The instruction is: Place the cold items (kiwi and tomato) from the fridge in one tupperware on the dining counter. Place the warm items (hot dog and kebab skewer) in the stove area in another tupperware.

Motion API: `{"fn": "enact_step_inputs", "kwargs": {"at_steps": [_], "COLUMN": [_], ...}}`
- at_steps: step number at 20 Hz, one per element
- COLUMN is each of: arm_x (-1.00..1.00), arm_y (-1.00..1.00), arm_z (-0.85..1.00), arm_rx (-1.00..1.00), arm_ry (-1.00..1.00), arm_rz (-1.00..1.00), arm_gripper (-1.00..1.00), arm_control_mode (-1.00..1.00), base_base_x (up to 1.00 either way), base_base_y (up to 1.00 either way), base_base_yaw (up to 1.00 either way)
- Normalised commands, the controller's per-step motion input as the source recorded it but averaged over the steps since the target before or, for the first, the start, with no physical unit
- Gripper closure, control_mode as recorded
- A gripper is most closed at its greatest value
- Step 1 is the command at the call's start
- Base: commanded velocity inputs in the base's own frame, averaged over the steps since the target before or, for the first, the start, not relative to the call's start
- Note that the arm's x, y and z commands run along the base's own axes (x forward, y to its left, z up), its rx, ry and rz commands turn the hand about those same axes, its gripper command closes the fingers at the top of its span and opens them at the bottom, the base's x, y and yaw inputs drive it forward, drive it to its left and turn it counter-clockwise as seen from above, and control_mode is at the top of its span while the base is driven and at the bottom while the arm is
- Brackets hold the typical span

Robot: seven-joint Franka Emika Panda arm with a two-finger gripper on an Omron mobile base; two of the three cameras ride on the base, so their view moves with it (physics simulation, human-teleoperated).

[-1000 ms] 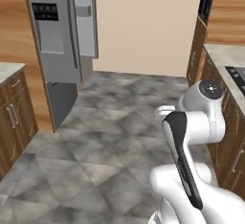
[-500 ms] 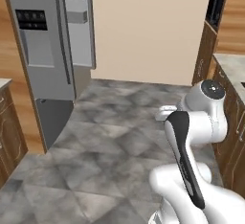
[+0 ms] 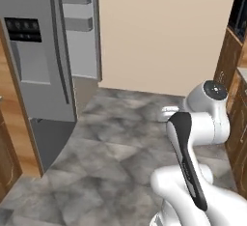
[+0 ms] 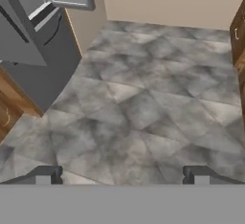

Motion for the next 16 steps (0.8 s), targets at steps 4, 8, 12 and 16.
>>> {"fn": "enact_step_inputs", "kwargs": {"at_steps": [4, 8, 12, 16], "arm_x": [0.0, 0.0, 0.0, 0.0], "arm_y": [0.0, 0.0, 0.0, 0.0], "arm_z": [0.0, 0.0, 0.0, 0.0], "arm_rx": [0.0, 0.0, 0.0, 0.0], "arm_ry": [0.0, 0.0, 0.0, 0.0], "arm_rz": [0.0, 0.0, 0.0, 0.0], "arm_gripper": [-1.0, -1.0, -1.0, -1.0], "arm_control_mode": [1.0, 1.0, 1.0, 1.0], "base_base_x": [1.0, 1.0, 1.0, 1.0], "base_base_y": [-0.07, -0.11, -0.27, -0.27], "base_base_yaw": [0.3, 0.33, 0.4, 0.42]}}
